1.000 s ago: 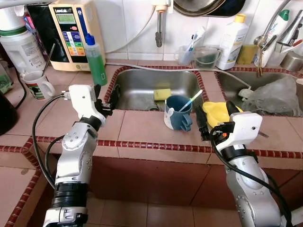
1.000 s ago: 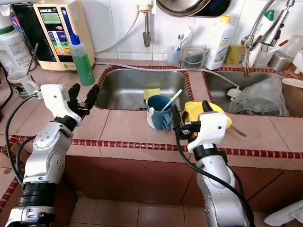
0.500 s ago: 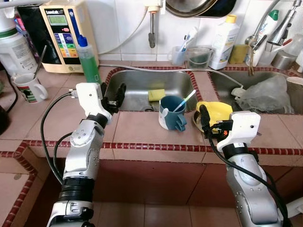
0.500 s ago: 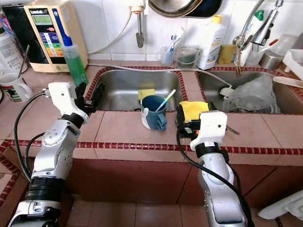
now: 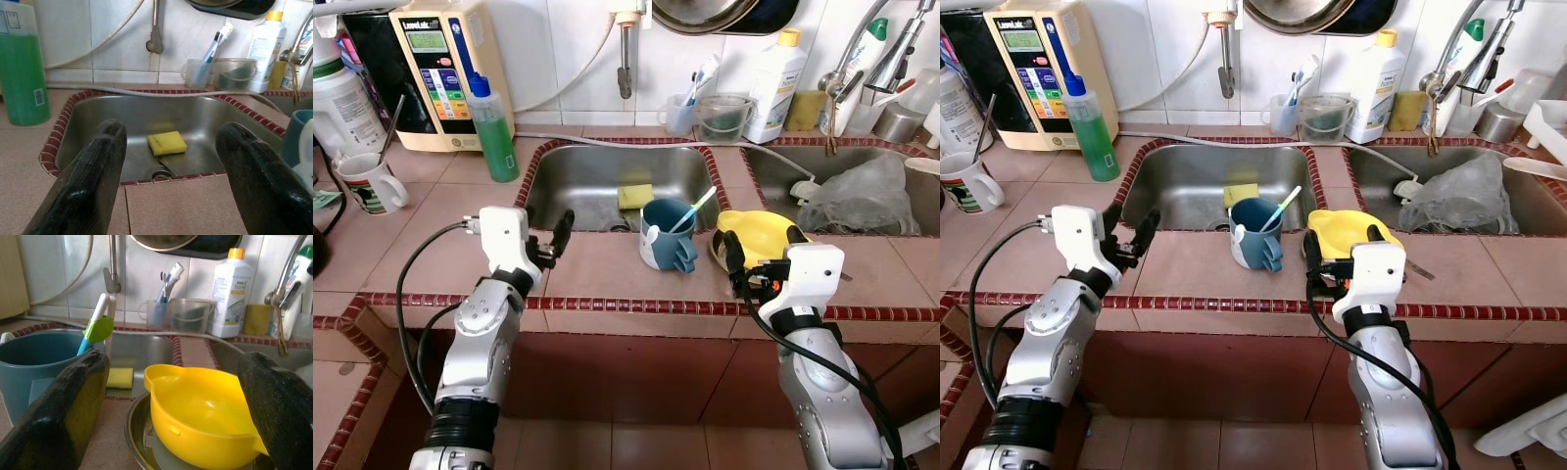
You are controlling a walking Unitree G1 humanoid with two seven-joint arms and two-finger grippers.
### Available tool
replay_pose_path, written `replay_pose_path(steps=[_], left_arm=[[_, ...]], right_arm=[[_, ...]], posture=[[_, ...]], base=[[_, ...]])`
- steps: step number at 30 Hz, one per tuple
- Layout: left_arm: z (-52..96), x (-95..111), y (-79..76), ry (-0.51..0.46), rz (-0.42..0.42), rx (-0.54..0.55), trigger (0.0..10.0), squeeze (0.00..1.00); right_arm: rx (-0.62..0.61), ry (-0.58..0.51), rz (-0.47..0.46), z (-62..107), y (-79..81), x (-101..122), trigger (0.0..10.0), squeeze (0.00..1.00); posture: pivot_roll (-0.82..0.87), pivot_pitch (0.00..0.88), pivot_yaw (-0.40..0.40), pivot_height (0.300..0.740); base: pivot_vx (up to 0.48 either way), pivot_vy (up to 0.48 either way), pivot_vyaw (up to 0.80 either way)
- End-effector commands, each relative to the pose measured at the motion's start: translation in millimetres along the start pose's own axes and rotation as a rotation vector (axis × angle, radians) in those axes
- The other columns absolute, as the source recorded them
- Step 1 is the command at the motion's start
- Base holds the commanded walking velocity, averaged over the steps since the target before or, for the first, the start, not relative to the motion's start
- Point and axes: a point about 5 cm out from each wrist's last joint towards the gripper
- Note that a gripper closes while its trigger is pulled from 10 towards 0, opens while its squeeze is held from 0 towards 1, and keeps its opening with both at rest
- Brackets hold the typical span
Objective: Kitchen organization
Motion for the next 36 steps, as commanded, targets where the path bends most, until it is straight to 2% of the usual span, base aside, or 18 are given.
replay_pose_path(steps=[1, 8, 14, 19, 22, 26, 28, 33, 36], left_arm=[[1.0, 3, -2.2, -0.011, -0.01, -0.017, 10.0, 0.0], [-4.3, 14, -4.6, -0.054, -0.033, -0.051, 10.0, 0.0], [-8.7, 20, -5.8, -0.067, -0.014, -0.066, 10.0, 0.0], [-12.0, 24, -8.2, -0.084, -0.034, -0.083, 10.0, 0.0], [-12.4, 26, -13.5, -0.093, -0.038, -0.098, 10.0, 0.0], [-11.9, 27, -16.0, -0.097, -0.035, -0.102, 10.0, 0.0], [-10.1, 28, -19.4, -0.104, -0.036, -0.114, 10.0, 0.0], [-9.0, 28, -20.5, -0.104, -0.036, -0.116, 10.0, 0.0], [-7.3, 29, -20.8, -0.103, -0.034, -0.114, 10.0, 0.0]], right_arm=[[0.006, -0.007, 0.007, 0.9, -2.0, 0, 10.0, 0.0], [0.017, -0.04, 0.017, -9.7, -8.0, 7, 10.0, 0.0], [0.042, -0.056, 0.022, -19.2, -7.7, 10, 10.0, 0.0], [0.068, -0.067, 0.013, -30.5, -6.8, 12, 10.0, 0.0], [0.089, -0.073, -0.024, -41.6, -4.8, 10, 10.0, 0.0], [0.104, -0.076, -0.045, -46.3, -3.3, 9, 10.0, 0.0], [0.132, -0.085, -0.104, -53.6, 2.0, 9, 10.0, 0.0], [0.165, -0.099, -0.145, -59.5, 8.0, 11, 10.0, 0.0], [0.201, -0.105, -0.214, -64.7, 16.3, 9, 10.0, 0.0]], posture=[[-0.12, 0.0, 0.042, 0.74], [-0.12, 0.0, 0.04, 0.74], [-0.11, 0.0, 0.043, 0.74], [-0.11, 0.0, 0.039, 0.74], [-0.1, 0.0, 0.035, 0.74], [-0.09, 0.0, 0.032, 0.74], [-0.09, 0.0, 0.032, 0.74], [-0.08, 0.0, 0.029, 0.74], [-0.07, 0.0, 0.025, 0.74]], base=[[0.0, 0.0, 0.0], [0.0, 0.0, 0.0], [0.0, 0.0, 0.0], [0.0, 0.0, 0.0], [0.0, 0.0, 0.0], [0.0, 0.0, 0.0], [0.0, 0.0, 0.0], [0.0, 0.0, 0.0], [0.0, 0.0, 0.0]])
Point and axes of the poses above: a point about 5 cm out from each wrist's last joint towards the gripper, its own z axis pointing back from the gripper into the wrist, its own x axis along the axis of the wrist's last joint, y = z × x, and after that the axes turned 14 degrees about -z, right-handed
